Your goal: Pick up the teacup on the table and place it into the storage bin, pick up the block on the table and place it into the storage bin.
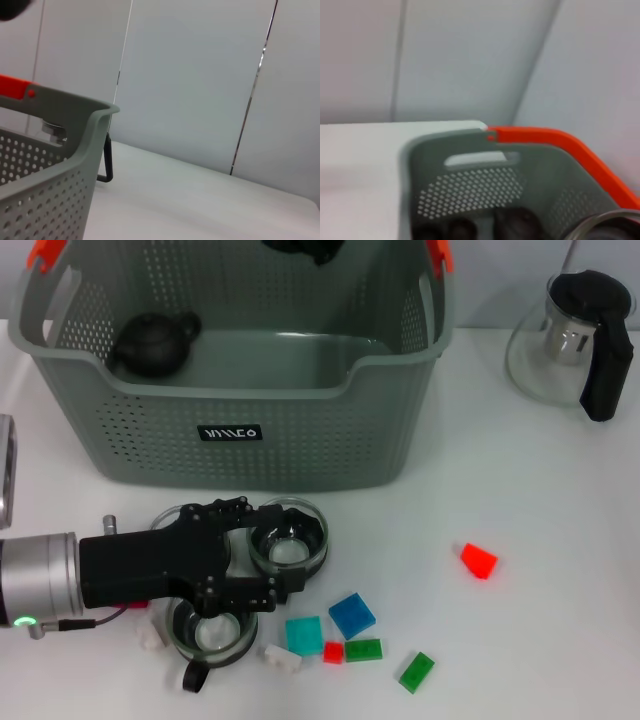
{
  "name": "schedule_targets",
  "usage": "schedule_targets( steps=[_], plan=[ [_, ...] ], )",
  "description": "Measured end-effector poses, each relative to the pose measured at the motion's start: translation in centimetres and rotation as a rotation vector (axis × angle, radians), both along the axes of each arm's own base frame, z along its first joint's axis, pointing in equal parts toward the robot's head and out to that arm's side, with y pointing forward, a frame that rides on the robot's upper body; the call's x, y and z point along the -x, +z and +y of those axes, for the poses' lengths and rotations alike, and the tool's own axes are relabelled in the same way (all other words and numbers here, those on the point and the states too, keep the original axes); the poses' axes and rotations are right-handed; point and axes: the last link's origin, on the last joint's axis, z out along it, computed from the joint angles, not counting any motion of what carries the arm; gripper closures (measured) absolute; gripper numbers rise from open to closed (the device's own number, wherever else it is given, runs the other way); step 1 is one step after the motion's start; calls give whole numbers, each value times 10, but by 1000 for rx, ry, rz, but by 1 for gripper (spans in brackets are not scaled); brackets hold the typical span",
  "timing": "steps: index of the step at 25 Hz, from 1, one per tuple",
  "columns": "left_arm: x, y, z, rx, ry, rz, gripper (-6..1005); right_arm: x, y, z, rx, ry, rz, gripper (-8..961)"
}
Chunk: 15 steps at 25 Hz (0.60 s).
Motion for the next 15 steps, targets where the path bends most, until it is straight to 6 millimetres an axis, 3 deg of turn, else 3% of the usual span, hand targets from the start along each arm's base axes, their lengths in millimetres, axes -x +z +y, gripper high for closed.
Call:
schedule_targets(
  steps=[4,8,15],
  plan=[
    [-2,-3,-1,10,6,-13,169,-19,-30,23,-24,-57,-26,903],
    [-2,-2,-3,19,11,-28,169,-33,-47,33,-46,-86,-54,902],
    [-3,-2,-4,25,16,-36,169,-54,-61,41,-106,-115,-84,902]
  ],
)
